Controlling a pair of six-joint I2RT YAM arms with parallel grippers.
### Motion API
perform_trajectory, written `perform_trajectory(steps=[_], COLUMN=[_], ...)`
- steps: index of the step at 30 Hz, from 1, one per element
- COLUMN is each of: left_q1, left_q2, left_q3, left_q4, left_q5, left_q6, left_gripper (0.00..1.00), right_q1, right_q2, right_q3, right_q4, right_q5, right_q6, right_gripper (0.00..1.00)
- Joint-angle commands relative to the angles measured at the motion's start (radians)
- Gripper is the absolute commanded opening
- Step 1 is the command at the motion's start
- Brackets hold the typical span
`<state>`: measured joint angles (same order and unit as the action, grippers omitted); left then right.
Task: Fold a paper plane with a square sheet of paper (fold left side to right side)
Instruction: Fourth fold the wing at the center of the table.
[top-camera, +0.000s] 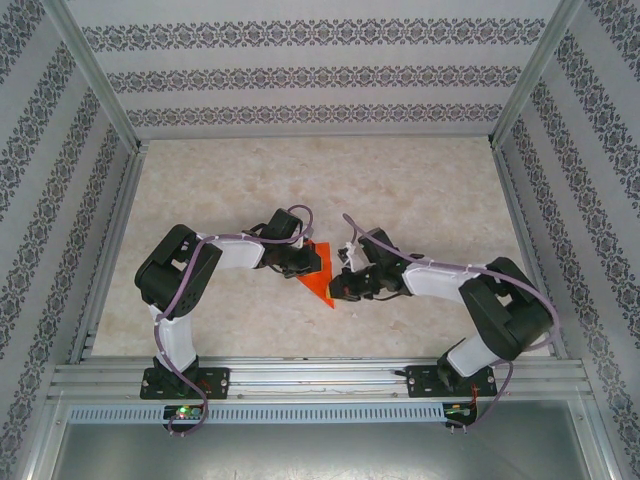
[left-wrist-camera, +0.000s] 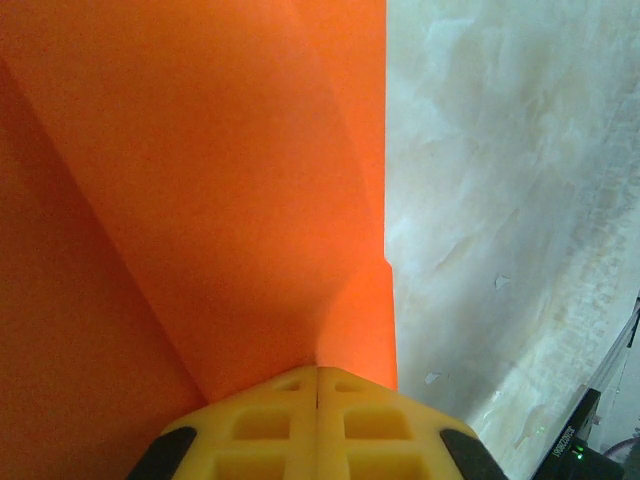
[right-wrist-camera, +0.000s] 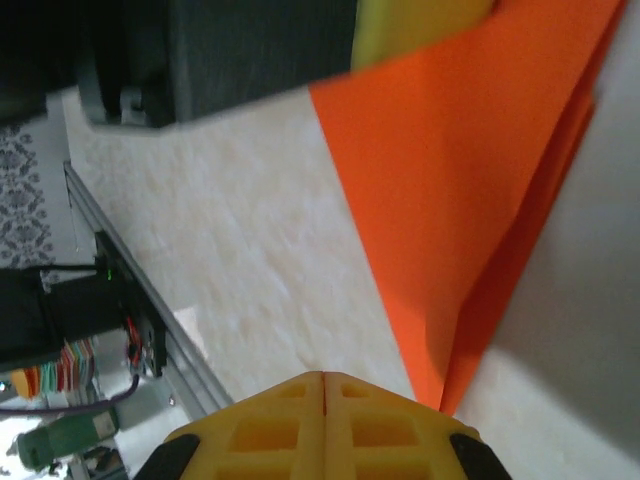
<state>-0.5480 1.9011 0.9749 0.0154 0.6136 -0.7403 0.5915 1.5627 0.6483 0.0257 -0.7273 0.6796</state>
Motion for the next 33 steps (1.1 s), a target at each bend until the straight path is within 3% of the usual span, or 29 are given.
perform_trajectory(steps=[1,26,33], left_q1=[0.003,0.003,0.003], left_q2=[0.032,0.013,-0.055], left_q3=[-0.029,-0.025,-0.008], left_q4=[-0.086,-0.076,-0.039], left_q5=[-0.097,-0.09,-0.068], left_q6=[0.012,0.01,0.011], left_gripper=[0.0,0.0,0.08], right_q1=[0.008,0.008,0.019], right_q2=[0.05,0.186,0.21], right_q3=[0.047,0.036,0.037], right_q4=[0.069,-0.043,-0.143], right_q5=[0.038,0.16,0.243], right_q6=[0.018,-0.029,-0.051], right_gripper=[0.0,0.0,0.0])
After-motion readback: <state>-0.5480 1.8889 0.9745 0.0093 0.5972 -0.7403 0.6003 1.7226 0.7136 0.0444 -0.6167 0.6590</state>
